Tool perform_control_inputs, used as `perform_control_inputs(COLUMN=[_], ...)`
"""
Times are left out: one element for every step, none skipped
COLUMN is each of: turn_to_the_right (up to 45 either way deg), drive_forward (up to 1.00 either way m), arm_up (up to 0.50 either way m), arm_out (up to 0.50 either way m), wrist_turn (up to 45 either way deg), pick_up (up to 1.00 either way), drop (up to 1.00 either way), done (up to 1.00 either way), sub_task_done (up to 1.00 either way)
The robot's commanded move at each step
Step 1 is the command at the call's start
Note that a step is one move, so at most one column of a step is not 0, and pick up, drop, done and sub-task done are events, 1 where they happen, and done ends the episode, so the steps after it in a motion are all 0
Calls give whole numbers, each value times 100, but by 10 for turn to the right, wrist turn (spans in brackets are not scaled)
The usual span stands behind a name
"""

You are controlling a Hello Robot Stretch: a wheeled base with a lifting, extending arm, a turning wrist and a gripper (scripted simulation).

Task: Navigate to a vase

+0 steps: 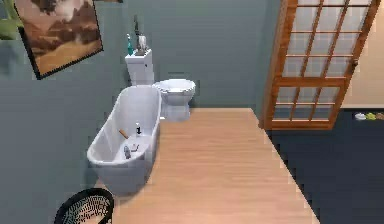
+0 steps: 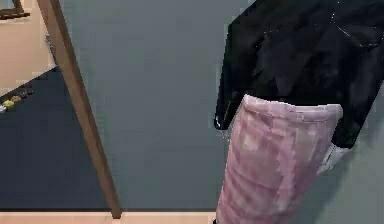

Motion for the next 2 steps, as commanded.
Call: perform_control_inputs(turn_to_the_right=[300, 0], drive_forward=[0, 15], arm_up=[0, 0], arm_out=[0, 0], wrist_turn=[0, 0], pick_up=[0, 0], drop=[0, 0], done=[0, 0], sub_task_done=[0, 0])
